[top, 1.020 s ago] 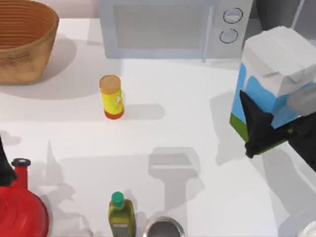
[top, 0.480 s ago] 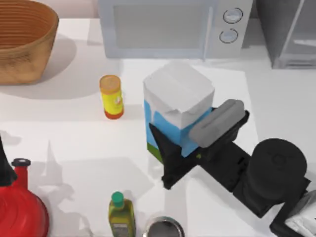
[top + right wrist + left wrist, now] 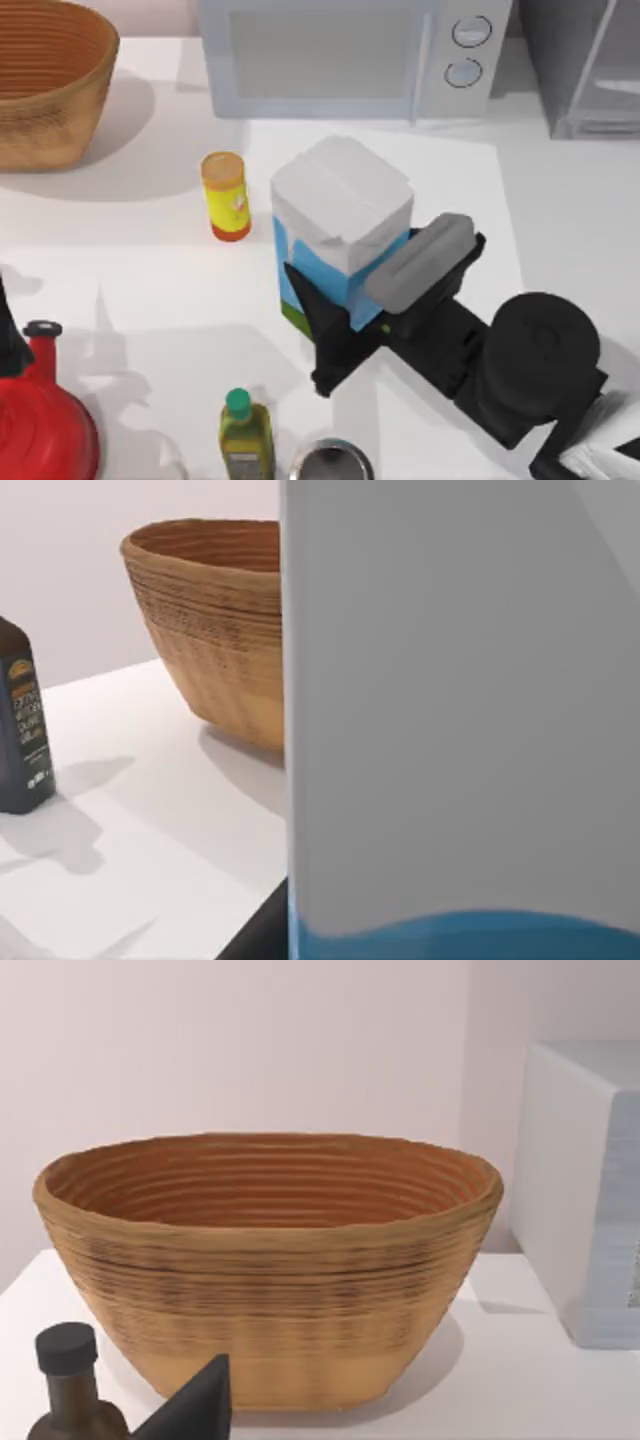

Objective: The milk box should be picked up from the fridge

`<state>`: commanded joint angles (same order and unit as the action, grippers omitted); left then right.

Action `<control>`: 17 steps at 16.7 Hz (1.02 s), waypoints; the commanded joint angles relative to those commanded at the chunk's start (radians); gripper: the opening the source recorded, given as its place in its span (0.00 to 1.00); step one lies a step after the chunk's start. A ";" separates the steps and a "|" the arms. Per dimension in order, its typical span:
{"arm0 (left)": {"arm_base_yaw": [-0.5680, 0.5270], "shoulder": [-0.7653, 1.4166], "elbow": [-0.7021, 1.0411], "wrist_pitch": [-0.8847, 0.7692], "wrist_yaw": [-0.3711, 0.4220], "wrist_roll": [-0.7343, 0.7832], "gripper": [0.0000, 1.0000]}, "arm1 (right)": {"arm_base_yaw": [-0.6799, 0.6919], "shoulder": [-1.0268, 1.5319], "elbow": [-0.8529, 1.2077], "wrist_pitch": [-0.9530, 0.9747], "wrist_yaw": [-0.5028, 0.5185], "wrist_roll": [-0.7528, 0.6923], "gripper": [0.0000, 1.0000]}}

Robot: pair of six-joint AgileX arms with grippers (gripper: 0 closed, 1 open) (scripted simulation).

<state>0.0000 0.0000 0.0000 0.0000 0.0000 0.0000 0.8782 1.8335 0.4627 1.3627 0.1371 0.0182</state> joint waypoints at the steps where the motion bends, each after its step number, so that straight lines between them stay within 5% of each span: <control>1: 0.000 0.000 0.000 0.000 0.000 0.000 1.00 | 0.000 0.013 0.007 0.002 0.000 -0.002 0.00; 15: 0.000 0.000 0.000 0.000 0.000 0.000 1.00 | -0.016 0.285 0.222 0.070 -0.015 -0.003 0.00; 17: 0.000 0.000 0.000 0.000 0.000 0.000 1.00 | -0.016 0.285 0.222 0.070 -0.015 -0.003 0.15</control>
<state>0.0000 0.0000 0.0000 0.0000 0.0000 0.0000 0.8618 2.1181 0.6851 1.4323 0.1220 0.0149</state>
